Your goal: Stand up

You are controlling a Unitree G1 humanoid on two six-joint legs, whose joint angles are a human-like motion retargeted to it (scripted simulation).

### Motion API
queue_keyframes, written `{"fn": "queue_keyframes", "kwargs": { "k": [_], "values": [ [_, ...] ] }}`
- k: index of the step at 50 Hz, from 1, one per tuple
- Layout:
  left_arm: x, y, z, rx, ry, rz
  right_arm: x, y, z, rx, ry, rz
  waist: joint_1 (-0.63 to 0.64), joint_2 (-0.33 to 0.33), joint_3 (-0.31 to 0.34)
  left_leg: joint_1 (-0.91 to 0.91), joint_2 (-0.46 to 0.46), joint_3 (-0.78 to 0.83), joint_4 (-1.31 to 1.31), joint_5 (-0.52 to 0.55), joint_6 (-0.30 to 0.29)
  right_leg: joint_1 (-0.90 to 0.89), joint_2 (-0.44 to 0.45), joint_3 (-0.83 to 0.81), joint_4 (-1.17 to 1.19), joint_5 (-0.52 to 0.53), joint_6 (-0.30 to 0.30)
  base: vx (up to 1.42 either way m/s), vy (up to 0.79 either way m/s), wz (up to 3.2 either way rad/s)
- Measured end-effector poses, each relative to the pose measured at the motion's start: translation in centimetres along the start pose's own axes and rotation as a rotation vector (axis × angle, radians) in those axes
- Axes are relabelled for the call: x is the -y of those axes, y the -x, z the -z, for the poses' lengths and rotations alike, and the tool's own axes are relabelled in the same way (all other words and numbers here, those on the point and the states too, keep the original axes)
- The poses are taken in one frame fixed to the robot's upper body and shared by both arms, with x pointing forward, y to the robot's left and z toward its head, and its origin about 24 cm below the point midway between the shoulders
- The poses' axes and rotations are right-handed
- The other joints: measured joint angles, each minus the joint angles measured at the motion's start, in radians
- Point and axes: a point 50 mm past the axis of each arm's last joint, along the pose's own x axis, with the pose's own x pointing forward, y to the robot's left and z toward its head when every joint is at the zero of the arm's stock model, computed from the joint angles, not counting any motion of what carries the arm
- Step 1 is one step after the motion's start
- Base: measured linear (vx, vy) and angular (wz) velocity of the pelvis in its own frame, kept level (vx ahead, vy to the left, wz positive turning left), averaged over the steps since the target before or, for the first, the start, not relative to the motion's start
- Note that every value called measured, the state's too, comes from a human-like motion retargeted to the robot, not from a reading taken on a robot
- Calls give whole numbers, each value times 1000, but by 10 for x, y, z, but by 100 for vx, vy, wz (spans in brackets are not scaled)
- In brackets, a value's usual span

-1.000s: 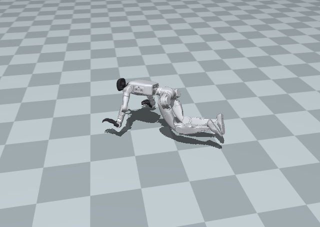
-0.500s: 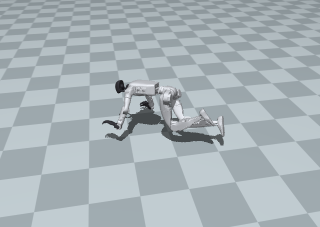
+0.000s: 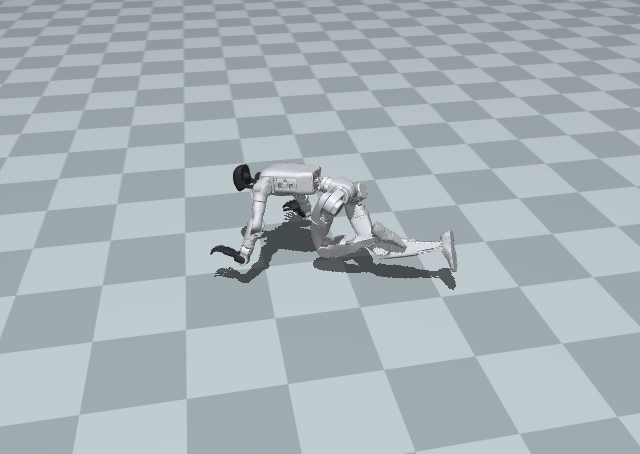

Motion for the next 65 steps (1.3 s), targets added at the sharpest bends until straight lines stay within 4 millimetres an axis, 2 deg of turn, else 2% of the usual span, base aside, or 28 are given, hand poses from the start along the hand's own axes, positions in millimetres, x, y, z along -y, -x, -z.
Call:
{"fn": "queue_keyframes", "kwargs": {
  "k": [5, 14, 20, 22, 25, 28, 30, 32, 33, 35, 36, 40, 43, 45, 48, 50, 53, 55, 58, 60, 65],
  "values": [
    [1, 1, -6, -11, 3, -4, 2, -10, 6, 13, 4, 3, 38, 16, 15, 7, 15, 10, 47, 25, 6, 15, -16, -24, 8, 11, 0, 4, 19, -176],
    [5, 9, -37, -21, 30, 21, 15, -42, 35, 92, 158, -48, 97, 69, 3, 1, 92, -3, 65, 29, 0, 5, -32, -75, 52, 31, 0, -3, 22, -98],
    [8, 17, -49, 0, 5, 88, 12, -56, 48, 169, 400, -225, 134, 67, -9, -2, 46, -11, 68, -69, 0, 0, -51, -88, 86, 48, 0, -5, 25, -238],
    [10, 19, -45, 13, -24, 125, 3, -49, 43, 159, 421, -334, 128, 69, -19, -3, 53, -19, 78, -99, 0, -9, -47, -97, 98, 56, 0, -12, 14, -260],
    [12, 24, -35, 34, -68, 198, -11, -31, 36, 108, 395, -506, 114, 64, -37, -4, 67, -24, 81, -94, 0, -19, -37, -100, 112, 65, 0, -12, 14, -225],
    [17, 31, -25, 96, -87, 337, -26, 9, 28, 54, 298, -750, 101, 43, -66, -4, 69, -44, 71, -70, 7, -31, -23, -104, 118, 89, 0, -8, 2, -208],
    [18, 35, -25, 116, -88, 372, -28, 19, 27, 44, 278, -786, 90, 62, -72, 10, 45, -69, 101, -130, 0, -14, -3, -113, 134, 45, 0, -10, 3, -50],
    [23, 45, -18, 207, -80, 563, -26, 59, 25, 29, 238, -843, 75, 51, -101, -1, 96, -74, 68, -73, 0, -49, 4, -116, 161, 96, 0, -9, 3, -70],
    [23, 48, -18, 213, -79, 584, -25, 63, 26, 23, 237, -852, 70, 64, -103, 9, 97, -76, 86, -96, 0, -40, 4, -128, 182, 83, 0, -8, 11, -69],
    [25, 70, -7, 259, -97, 807, -15, 105, 35, 44, 248, -953, 76, 41, -137, -4, 118, -59, 42, -20, 0, -85, -8, -109, 234, 118, 0, -13, 23, -128],
    [23, 80, -4, 272, -113, 857, -9, 120, 41, 56, 273, -1008, 79, 37, -147, 4, 110, -58, 31, -19, 6, -86, 2, -81, 256, 100, 0, -10, 29, -107],
    [5, 117, 15, 285, -221, 893, 24, 169, 73, 79, 403, -1179, 115, 34, -169, 50, 125, -51, -8, -10, 5, -117, 14, -14, 350, 15, -4, -7, 24, -54],
    [-13, 139, 34, 303, -341, 866, 50, 199, 93, 50, 461, -1305, 131, 64, -182, 89, 130, -74, -32, -5, 18, -187, 48, -12, 429, -24, -17, -5, 20, -68],
    [-27, 151, 51, 303, -421, 847, 68, 217, 103, 17, 487, -1373, 138, 78, -198, 102, 160, -79, -46, 25, 30, -275, 20, -47, 498, -22, -47, -5, 16, -157],
    [-43, 162, 72, 270, -439, 855, 86, 231, 111, -13, 492, -1410, 139, 87, -236, 86, 246, -91, -56, 42, 12, -452, -17, -85, 602, -36, -101, -5, 8, -222],
    [-48, 162, 86, 223, -446, 867, 93, 233, 115, -20, 498, -1409, 140, 104, -261, 69, 304, -94, -55, 62, 14, -559, -23, -106, 663, -88, -107, -14, 5, -220],
    [-54, 164, 109, 163, -533, 979, 97, 227, 123, -65, 485, -1374, 155, 154, -282, 56, 379, -118, -56, 64, 13, -768, -72, -100, 798, -446, -17, -24, 12, -223],
    [-55, 162, 116, 178, -582, 1008, 101, 225, 127, -117, 467, -1366, 166, 164, -293, 55, 399, -127, -59, 61, 11, -866, -97, -126, 842, -572, -6, -1, -7, -48],
    [-58, 165, 127, 254, -655, 1120, 108, 223, 133, -199, 418, -1343, 129, 208, -200, 200, 390, -144, -62, 26, 2, -874, -151, -176, 903, -771, -2, 12, -11, 276],
    [-60, 168, 136, 319, -721, 1238, 109, 217, 135, -244, 388, -1294, 83, 243, -106, 342, 388, -154, -62, -2, 0, -876, -173, -205, 930, -861, 0, 14, -16, 384],
    [-61, 184, 138, 333, -785, 1451, 107, 215, 132, -312, 327, -1254, -28, 262, 120, 707, 352, -181, -116, -1, 0, -879, -211, -223, 851, -925, 0, 16, -23, 310]
  ]
}}
